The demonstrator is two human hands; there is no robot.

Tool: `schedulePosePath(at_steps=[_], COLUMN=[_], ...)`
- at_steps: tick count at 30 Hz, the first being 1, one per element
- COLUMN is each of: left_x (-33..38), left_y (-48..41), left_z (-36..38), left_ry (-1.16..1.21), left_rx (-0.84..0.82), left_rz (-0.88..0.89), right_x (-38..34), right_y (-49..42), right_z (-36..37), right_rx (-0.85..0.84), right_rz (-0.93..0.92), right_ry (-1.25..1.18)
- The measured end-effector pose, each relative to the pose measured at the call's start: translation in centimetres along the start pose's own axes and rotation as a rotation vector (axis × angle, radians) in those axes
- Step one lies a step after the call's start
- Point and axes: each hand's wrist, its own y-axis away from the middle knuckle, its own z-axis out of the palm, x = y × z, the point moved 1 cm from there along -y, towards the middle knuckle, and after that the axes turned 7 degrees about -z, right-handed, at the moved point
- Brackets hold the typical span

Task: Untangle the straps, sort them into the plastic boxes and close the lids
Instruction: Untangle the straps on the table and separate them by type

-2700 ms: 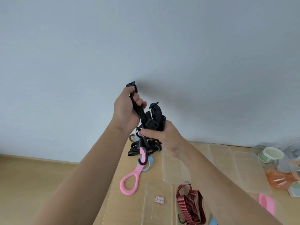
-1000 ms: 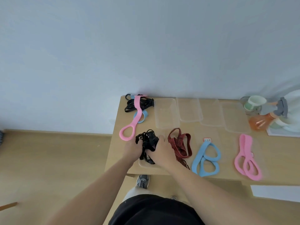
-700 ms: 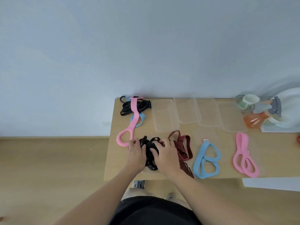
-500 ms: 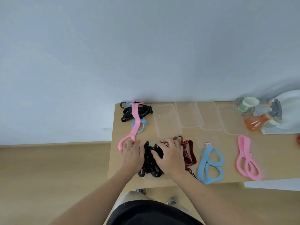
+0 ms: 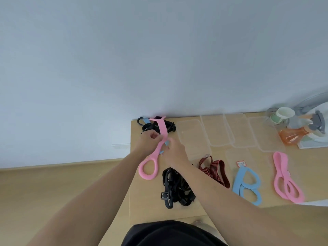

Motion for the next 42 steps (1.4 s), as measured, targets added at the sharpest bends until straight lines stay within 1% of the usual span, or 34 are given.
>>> schedulePosePath(at_steps=[2, 3, 6, 7, 9, 10, 12, 14, 17, 25, 29, 32, 34, 36, 38, 42], left_x=[0.2, 0.3, -0.1, -0.4, -0.9, -1.2, -1.4, -1.2, -0.5, 0.2, 0.3, 0.0, -0.1, -0.3, -0.8, -0.7], left_y=[-0.2, -0.3, -0.8, -1.0, -1.5, -1.8, -2.1, -2.5, -2.9, -3.4, -3.4, -3.4, -3.0, -2.7, -2.6, -2.3], left_z=[-1.3, -2.1, -4.1, -4.5, -4.8, -4.7, -4.3, -3.8, -3.3, -3.7, -3.7, -3.5, -3.5, -3.3, -3.2, -3.8], left_ry=[0.042, 0.105, 0.380, 0.380, 0.162, 0.058, -0.002, 0.007, 0.099, 0.362, 0.456, 0.462, 0.442, 0.385, 0.320, 0.259], left_rx=[-0.042, -0.057, -0.099, -0.089, -0.048, -0.057, -0.124, -0.160, -0.148, -0.047, -0.039, -0.038, -0.085, -0.158, -0.191, -0.126], left_rz=[-0.013, -0.023, -0.103, -0.135, -0.156, -0.138, -0.105, -0.090, -0.122, -0.104, -0.073, -0.044, -0.032, -0.031, -0.037, -0.008], right_x=[0.2, 0.3, 0.6, 0.4, 0.4, 0.2, -0.3, -0.7, -1.3, -4.0, -4.4, -4.5, -4.4, -4.3, -3.9, -3.3], right_y=[-1.3, -1.8, -3.1, -3.3, -3.8, -4.1, -4.8, -5.4, -5.9, -5.5, -4.4, -3.1, -2.4, -1.7, -1.2, -0.6], right_z=[0.9, 1.3, 2.4, 2.6, 2.7, 2.5, 2.1, 1.8, 1.2, -1.5, -3.3, -4.2, -4.2, -3.8, -3.2, -3.5], right_rx=[0.003, 0.004, 0.041, 0.080, 0.137, 0.130, 0.025, -0.089, -0.127, -0.066, -0.036, -0.114, -0.172, -0.226, -0.260, -0.306], right_rz=[0.057, 0.082, 0.142, 0.165, 0.173, 0.170, 0.178, 0.197, 0.195, 0.084, 0.037, 0.002, -0.014, -0.024, -0.023, 0.001], right_ry=[-0.027, -0.046, -0.012, -0.020, -0.023, -0.010, 0.028, 0.016, -0.005, -0.105, -0.174, -0.177, -0.140, -0.096, -0.079, -0.108])
